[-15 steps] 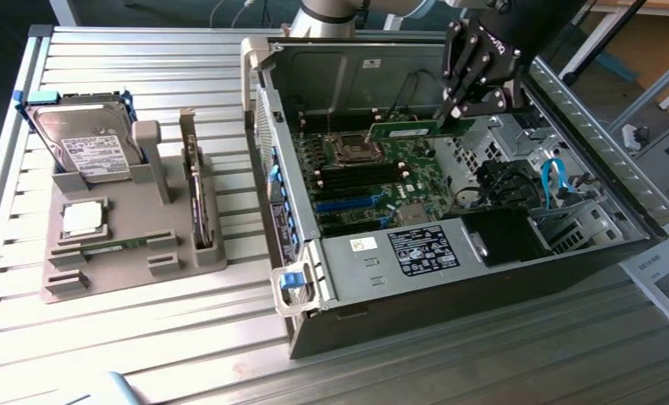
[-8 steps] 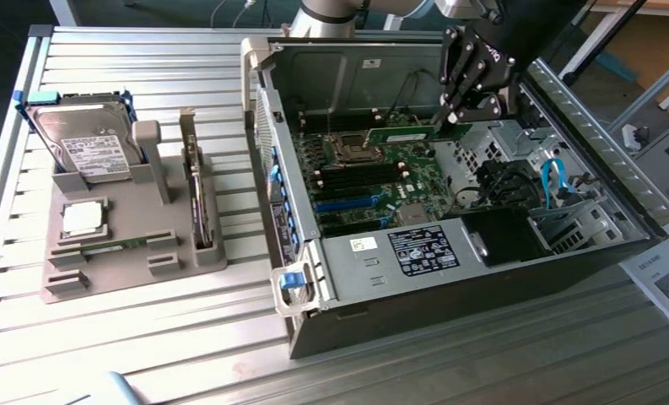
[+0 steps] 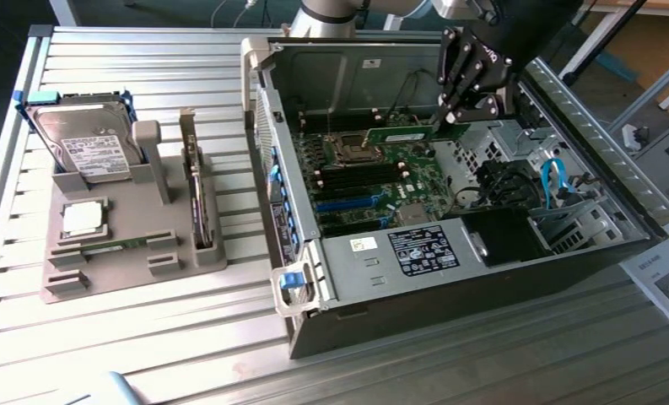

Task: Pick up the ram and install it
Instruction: 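Pick up the ram and move it above insertion slot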

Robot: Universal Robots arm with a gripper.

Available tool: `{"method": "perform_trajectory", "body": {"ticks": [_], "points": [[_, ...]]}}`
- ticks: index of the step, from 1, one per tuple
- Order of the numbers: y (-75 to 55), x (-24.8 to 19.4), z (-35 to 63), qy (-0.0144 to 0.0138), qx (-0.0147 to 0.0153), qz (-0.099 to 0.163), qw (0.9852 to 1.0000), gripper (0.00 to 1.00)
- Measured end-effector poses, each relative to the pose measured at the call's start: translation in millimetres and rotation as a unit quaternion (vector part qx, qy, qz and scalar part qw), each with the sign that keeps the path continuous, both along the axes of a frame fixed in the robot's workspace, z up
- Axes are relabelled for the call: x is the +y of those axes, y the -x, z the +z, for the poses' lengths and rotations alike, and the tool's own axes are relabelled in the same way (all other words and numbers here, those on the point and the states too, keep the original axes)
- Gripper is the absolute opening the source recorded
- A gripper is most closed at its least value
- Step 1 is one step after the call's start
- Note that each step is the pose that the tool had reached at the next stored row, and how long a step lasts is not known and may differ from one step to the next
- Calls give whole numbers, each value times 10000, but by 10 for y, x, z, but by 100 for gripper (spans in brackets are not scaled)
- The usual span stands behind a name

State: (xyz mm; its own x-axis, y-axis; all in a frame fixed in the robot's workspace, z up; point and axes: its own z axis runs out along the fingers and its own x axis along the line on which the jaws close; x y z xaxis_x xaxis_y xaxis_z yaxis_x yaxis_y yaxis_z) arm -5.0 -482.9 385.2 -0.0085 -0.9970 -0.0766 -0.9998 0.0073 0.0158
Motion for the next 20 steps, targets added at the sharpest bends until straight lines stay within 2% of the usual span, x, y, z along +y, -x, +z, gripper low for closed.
{"method": "perform_trajectory", "body": {"ticks": [5, 6, 10, 16, 20], "points": [[-1, 104, -9, 0, 1, 1, 10000, 12], [-1, 148, -13, 0, 1, 1, 10000, 12], [-1, 249, -25, 0, 1, 1, 10000, 12], [-1, 341, -35, 0, 1, 1, 10000, 12], [-1, 350, -36, 0, 1, 1, 10000, 12]]}}
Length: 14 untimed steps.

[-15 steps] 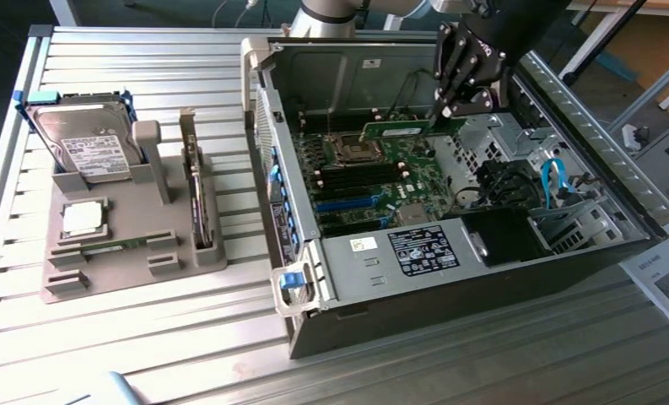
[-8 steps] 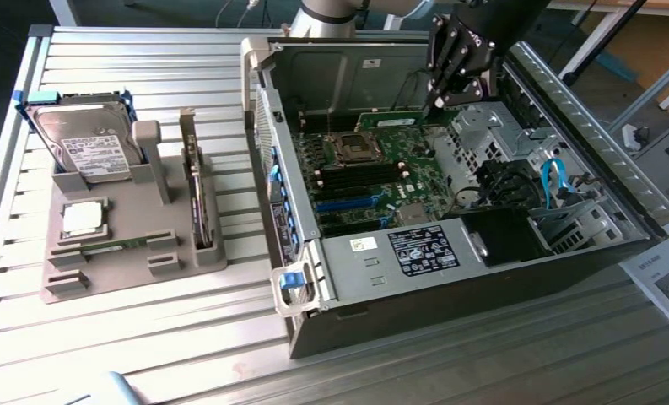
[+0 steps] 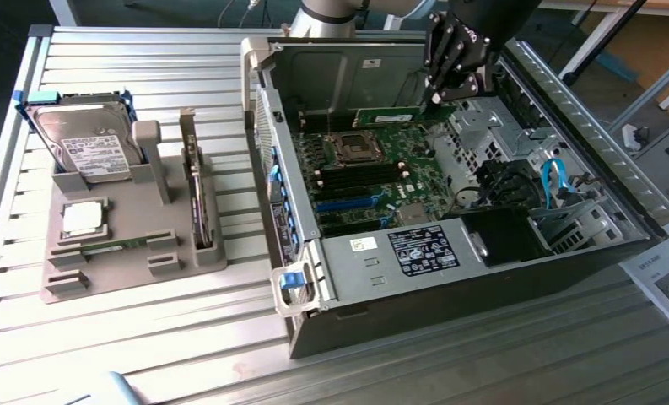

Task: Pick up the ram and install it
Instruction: 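Insert the ram into the slot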

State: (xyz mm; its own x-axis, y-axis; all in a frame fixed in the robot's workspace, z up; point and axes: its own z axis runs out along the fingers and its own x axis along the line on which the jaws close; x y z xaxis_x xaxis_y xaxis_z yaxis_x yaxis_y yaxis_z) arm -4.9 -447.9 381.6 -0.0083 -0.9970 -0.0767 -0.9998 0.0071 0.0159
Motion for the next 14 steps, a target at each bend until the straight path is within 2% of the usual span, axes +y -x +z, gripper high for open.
{"method": "perform_trajectory", "body": {"ticks": [7, 14], "points": [[0, 0, -1, 1, 0, 0, 10000, 12], [0, 0, -60, 0, 0, 0, 10000, 12]]}}
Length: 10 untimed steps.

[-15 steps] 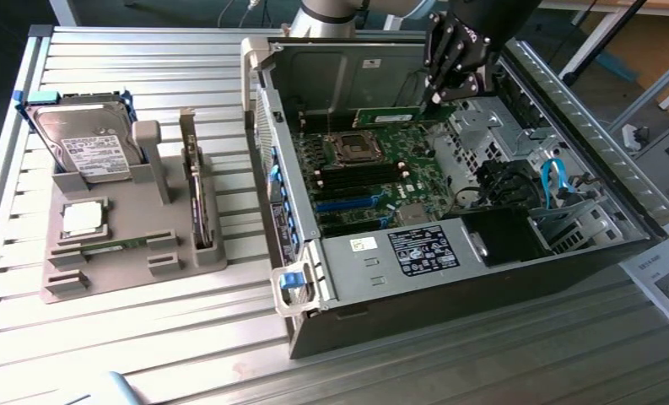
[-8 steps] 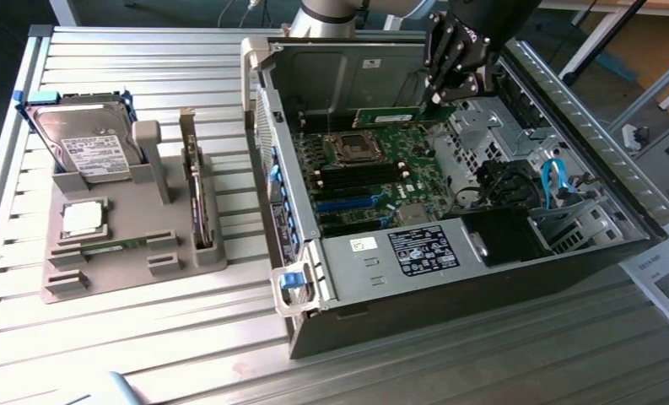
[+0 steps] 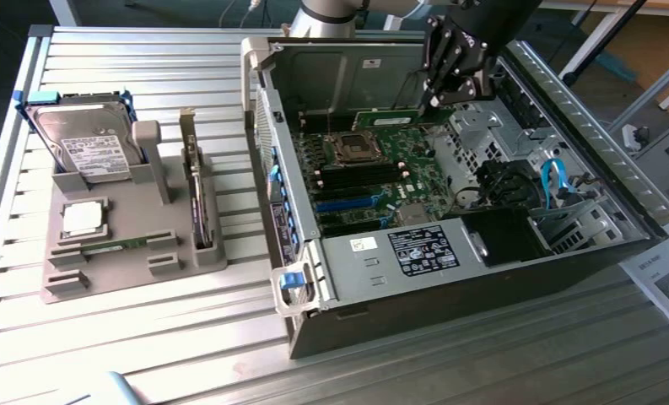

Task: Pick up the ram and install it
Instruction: 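Insert the ram into the slot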

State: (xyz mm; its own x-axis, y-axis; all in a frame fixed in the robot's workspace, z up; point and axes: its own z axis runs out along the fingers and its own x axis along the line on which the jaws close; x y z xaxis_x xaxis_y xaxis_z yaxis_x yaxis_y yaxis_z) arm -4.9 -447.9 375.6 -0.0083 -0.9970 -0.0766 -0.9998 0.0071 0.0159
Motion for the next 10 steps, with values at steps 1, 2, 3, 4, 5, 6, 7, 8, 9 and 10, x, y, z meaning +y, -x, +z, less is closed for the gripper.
{"method": "perform_trajectory", "body": {"ticks": [1, 2, 3, 4, 5, 6, 7, 8, 9, 10], "points": [[0, 0, -7, 0, 0, 0, 10000, 12], [0, 0, -16, 0, 0, 0, 10000, 12], [0, 0, -23, 0, 0, 0, 10000, 12], [0, 0, -35, 0, 0, 0, 10000, 12], [0, 0, -40, 0, 0, 0, 10000, 12], [0, 0, -47, 0, 0, 0, 10000, 12], [0, 0, -53, 0, 0, 0, 10000, 12], [0, 0, -57, 0, 0, 0, 10000, 12], [0, 0, -62, 0, 0, 0, 10000, 12], [0, 0, -67, 0, 0, 0, 10000, 12]]}}
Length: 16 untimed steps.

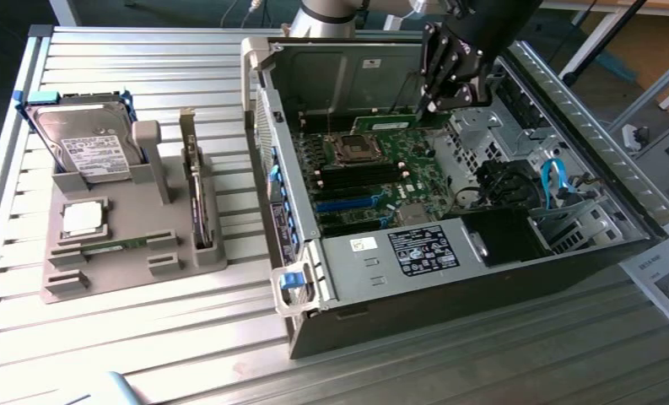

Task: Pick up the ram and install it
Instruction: 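Insert the ram into the slot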

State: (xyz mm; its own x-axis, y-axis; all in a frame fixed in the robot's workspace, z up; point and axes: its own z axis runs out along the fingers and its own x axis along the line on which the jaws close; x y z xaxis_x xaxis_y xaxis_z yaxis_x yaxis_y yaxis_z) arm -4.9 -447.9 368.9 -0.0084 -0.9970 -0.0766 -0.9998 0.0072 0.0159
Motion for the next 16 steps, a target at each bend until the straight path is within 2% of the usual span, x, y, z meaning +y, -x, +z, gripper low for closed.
{"method": "perform_trajectory", "body": {"ticks": [8, 16], "points": [[0, 2, -92, 0, 0, 0, 10000, 12], [0, 21, -332, 4, 0, 0, 10000, 12]]}}
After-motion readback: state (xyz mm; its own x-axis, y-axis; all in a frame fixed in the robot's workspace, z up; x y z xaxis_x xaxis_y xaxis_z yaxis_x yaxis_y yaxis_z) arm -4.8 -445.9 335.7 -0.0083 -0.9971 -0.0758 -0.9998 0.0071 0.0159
